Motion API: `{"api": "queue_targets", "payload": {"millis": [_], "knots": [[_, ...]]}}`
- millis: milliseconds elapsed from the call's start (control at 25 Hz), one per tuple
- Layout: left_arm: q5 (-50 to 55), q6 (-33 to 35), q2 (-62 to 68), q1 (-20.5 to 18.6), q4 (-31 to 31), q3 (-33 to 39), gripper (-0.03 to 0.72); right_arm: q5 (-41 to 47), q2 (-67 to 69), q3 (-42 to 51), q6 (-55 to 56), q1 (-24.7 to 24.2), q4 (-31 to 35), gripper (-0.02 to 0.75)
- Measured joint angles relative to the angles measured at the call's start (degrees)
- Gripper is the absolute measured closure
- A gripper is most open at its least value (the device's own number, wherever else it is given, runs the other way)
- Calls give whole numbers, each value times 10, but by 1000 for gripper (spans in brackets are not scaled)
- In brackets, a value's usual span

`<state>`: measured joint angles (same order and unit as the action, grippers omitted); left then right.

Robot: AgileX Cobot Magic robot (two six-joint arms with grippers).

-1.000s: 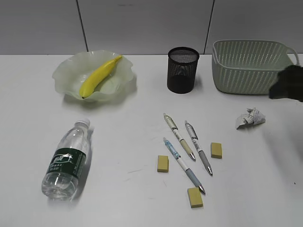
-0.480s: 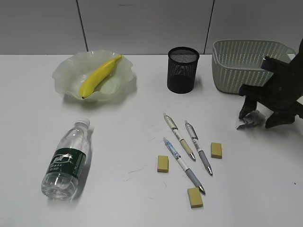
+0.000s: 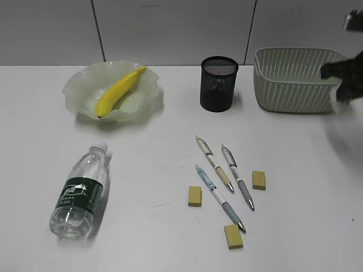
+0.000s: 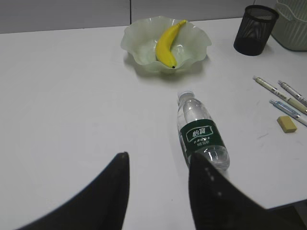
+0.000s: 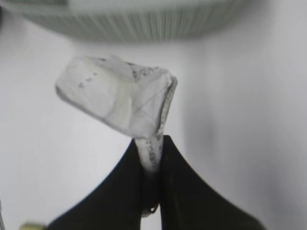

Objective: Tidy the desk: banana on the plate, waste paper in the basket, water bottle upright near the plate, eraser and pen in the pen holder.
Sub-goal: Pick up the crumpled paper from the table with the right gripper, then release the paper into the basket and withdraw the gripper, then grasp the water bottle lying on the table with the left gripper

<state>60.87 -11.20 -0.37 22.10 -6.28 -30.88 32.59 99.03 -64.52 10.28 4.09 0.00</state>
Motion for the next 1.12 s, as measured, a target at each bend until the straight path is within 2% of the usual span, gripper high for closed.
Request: {"api": "queue_targets", "payload": {"millis": [160,280,360,440,600,680,840,1000,1120], "knots": [[0,0,0,0,1,0,379,-104,-51,-38,-16,-2,-29,675],[0,0,0,0,1,0,379,-133,19,-130,-19,-2,-44,675],[0,0,0,0,1,0,379,-116,83,-205,-20,-2,-56,656],[0,0,0,0,1,0,379,-72,143,-266,-21,-2,-61,541],[0,0,0,0,1,0,379,10,179,-322,-21,-2,-64,200],[0,0,0,0,1,0,379,26,170,-326,-25,-2,-64,144],[0,0,0,0,1,0,379,43,93,-288,-44,-2,-64,186],[0,0,0,0,1,0,379,45,-69,-151,-49,0,-63,228],[0,0,0,0,1,0,379,83,-213,-21,-50,12,-61,232]]}}
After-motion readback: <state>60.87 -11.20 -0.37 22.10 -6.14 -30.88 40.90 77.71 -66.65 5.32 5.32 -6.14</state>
